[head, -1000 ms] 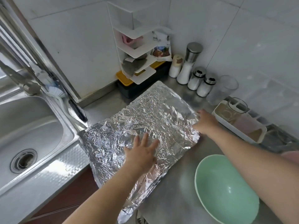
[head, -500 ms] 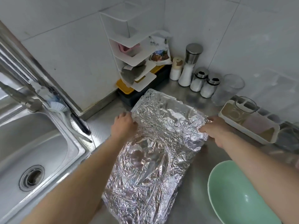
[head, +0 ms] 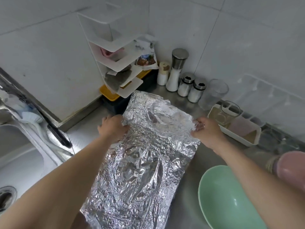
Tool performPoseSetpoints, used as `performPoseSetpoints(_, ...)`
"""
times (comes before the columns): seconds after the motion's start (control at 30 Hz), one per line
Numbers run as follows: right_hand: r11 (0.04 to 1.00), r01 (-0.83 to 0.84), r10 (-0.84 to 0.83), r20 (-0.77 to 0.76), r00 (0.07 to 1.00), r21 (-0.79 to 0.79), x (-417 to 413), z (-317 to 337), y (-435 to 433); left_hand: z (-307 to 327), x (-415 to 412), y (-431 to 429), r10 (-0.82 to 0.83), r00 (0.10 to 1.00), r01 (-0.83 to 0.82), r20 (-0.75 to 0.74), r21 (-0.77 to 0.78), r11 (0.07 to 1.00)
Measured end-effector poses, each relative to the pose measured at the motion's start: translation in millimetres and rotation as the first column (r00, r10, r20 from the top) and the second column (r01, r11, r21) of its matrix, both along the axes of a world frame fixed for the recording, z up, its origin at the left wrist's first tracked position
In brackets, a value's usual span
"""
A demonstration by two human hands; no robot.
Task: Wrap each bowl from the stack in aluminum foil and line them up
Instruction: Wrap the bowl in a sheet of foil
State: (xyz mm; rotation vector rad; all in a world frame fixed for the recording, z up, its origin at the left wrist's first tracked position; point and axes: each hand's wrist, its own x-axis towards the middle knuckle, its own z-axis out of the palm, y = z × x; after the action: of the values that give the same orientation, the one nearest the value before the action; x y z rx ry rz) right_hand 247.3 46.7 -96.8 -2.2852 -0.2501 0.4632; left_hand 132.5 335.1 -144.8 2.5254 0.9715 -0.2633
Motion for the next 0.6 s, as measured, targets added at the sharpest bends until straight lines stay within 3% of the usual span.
performPoseSetpoints(0.13, 0.998, 0.031, -0.019, 0.232, 0.973, -0.047, -5.1, 2.4, -5.8, 2.3, 3.0, -2.4, 0.03, 0.996, -0.025, -0.089, 0.051, 0.998)
performPoseSetpoints(0.27, 0.994, 0.002, 0.046, 0.452, 0.891, -0.105, -5.4, -0.7, -11.4, 3.9, -3.5, -7.9, 0.07, 0.997, -0.07, -0.008, 0.024, 0.997)
performPoseSetpoints(0.4, 0.995, -0.039, 0.084, 0.537, 0.839, -0.094, -3.5, 1.7, -13.7, 5.7, -16.0, -14.8, 0.082, 0.995, -0.081, 0.061, -0.012, 0.997)
performPoseSetpoints(0.47, 0.995, -0.05, 0.008, 0.45, 0.893, 0.081, -2.3, 14.5, -11.2, 8.7, -16.0, -19.5, 0.002, 0.991, -0.001, 0.13, -0.007, 1.0)
performPoseSetpoints(0.5, 0.977, -0.056, -0.012, 0.315, 0.949, 0.207, -0.4, 22.6, -10.7, 11.0, -15.4, -22.4, -0.012, 0.981, 0.023, 0.191, -0.055, 0.998)
performPoseSetpoints(0.57, 0.892, -0.045, 0.056, -0.011, 0.998, 0.451, 4.0, 39.4, -11.9, 19.8, -13.9, -27.7, 0.107, 0.946, -0.017, 0.305, -0.283, 0.959)
performPoseSetpoints(0.6, 0.831, -0.019, 0.122, -0.15, 0.981, 0.556, 5.8, 45.6, -14.8, 23.9, -13.3, -27.2, 0.223, 0.92, -0.063, 0.322, -0.44, 0.896)
